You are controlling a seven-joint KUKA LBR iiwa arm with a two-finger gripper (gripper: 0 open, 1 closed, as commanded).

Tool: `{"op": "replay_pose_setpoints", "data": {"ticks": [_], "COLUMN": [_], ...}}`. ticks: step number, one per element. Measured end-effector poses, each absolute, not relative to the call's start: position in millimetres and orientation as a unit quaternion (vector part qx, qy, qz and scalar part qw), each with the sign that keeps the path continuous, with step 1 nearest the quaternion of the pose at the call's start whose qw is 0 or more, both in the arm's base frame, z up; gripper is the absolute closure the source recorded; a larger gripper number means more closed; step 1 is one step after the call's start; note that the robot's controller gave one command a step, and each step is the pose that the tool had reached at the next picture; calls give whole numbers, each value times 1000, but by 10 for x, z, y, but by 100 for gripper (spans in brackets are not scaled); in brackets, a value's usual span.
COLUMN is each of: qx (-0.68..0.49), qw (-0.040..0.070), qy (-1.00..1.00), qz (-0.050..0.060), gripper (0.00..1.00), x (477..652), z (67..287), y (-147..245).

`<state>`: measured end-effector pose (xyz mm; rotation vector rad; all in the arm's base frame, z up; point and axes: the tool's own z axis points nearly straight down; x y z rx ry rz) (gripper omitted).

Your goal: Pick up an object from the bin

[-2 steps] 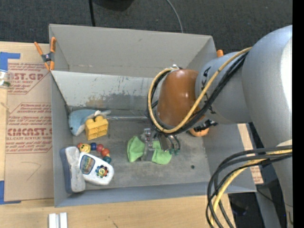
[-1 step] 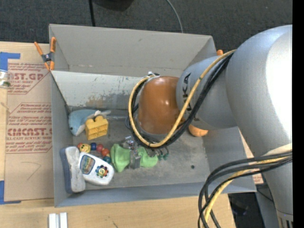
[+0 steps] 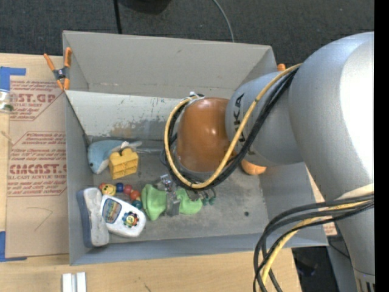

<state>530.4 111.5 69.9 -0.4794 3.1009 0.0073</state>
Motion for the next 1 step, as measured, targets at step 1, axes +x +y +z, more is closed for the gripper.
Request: {"op": "replay_pose_setpoints", "data": {"ticks": [1], "qx": [-153], "qw": [3], "qy": [988], "qz": [3], "gripper": [100], "x": [5393], "z": [1638], "y": [1160]}}
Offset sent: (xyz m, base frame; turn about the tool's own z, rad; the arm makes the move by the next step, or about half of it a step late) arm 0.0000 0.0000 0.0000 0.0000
